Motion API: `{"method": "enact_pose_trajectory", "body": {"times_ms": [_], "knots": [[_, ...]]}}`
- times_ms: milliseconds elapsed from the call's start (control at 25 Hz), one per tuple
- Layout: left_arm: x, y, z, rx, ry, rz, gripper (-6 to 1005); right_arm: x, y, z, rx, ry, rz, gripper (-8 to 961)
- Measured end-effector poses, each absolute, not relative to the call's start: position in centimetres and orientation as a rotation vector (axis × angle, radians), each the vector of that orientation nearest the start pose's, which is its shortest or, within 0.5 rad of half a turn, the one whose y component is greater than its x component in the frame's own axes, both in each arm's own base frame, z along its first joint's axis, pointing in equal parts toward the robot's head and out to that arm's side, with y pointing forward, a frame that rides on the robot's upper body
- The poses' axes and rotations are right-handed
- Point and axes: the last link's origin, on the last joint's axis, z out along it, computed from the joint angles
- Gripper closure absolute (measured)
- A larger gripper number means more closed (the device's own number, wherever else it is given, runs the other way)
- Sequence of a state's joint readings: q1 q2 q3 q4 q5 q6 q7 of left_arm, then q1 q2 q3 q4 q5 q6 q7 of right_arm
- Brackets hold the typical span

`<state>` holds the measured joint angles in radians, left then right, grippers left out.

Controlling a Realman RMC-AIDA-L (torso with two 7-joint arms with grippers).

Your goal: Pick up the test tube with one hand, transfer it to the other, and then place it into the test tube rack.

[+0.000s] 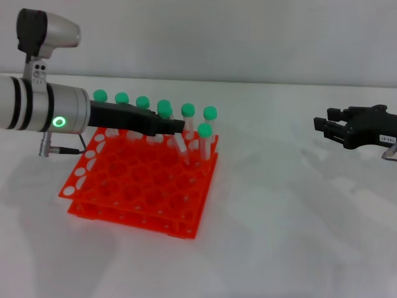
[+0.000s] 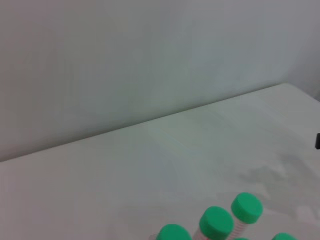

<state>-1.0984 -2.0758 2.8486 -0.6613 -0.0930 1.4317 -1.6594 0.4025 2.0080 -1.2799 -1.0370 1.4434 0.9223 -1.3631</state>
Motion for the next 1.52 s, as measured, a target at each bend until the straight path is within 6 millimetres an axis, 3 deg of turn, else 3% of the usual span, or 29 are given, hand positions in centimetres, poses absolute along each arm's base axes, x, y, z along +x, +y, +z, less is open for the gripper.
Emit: {"method": "enact_pose_trajectory", "body": {"times_ms": [200, 560, 840, 880, 960, 1200, 1320, 1520], "knots": [[-20.9, 42.4, 1.0, -2.598, -0.975, -0.377, 552, 22.9, 39.2, 2.8, -2.364, 0.647, 0.49, 531], [-20.1, 42.4, 0.3, -2.638, -0.921, -0.414, 557, 22.6, 39.3, 2.8, -2.368, 0.638, 0.492, 528], [-20.7, 42.4, 1.7, -2.594, -0.872, -0.469, 559, 22.7, 39.3, 2.9, -2.368, 0.639, 0.492, 525], [-22.1, 41.7, 3.8, -2.522, -0.817, -0.547, 558, 22.8, 39.2, 2.9, -2.366, 0.639, 0.491, 525], [-22.8, 41.1, 5.0, -2.481, -0.769, -0.612, 555, 23.0, 39.2, 3.1, -2.359, 0.637, 0.489, 524], [-27.5, 35.6, 10.0, -2.139, -0.442, -0.961, 547, 24.8, 38.8, 5.0, -2.283, 0.608, 0.49, 522], [-30.0, 31.9, 10.8, -1.967, -0.338, -1.043, 543, 26.3, 38.1, 6.3, -2.216, 0.609, 0.517, 521], [-33.5, 27.8, 10.4, -1.842, -0.389, -1.016, 537, 29.8, 35.9, 8.4, -2.082, 0.586, 0.627, 519]]}}
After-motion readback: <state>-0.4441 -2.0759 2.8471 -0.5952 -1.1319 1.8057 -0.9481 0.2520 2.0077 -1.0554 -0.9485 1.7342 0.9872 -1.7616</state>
